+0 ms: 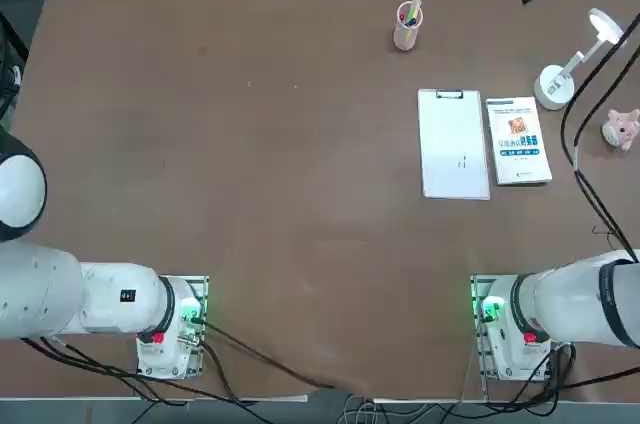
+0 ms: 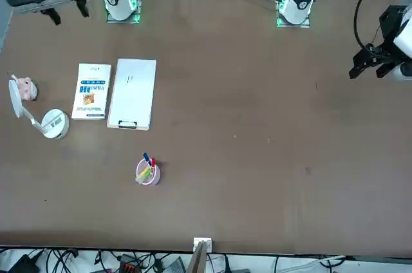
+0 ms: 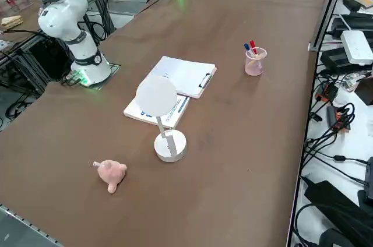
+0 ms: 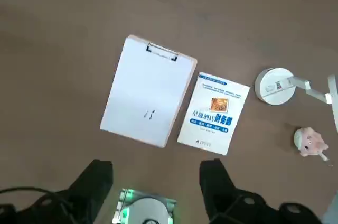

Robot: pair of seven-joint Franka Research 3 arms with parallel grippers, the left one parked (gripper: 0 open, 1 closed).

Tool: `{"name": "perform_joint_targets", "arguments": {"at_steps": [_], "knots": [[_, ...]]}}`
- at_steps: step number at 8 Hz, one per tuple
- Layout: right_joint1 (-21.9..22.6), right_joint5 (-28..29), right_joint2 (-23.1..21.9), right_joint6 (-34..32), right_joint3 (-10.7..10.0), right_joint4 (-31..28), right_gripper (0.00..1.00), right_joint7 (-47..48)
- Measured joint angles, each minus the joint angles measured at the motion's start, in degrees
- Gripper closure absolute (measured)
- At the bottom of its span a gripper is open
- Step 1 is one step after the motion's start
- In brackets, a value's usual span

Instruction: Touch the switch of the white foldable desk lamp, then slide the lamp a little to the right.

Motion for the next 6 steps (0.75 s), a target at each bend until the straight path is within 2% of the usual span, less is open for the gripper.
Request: {"name": "perform_joint_targets", "arguments": {"at_steps": [3, 5, 6], "knots": [[-4.77, 1.14, 7.47, 1.57, -0.87, 6.35, 0.0, 1.72], [-6.45, 1.74, 10.73, 4.09, -1.77, 7.35, 0.0, 3.78], [-6.56, 3.14, 11.46, 4.2, -3.0, 7.58, 0.0, 4.31]]}}
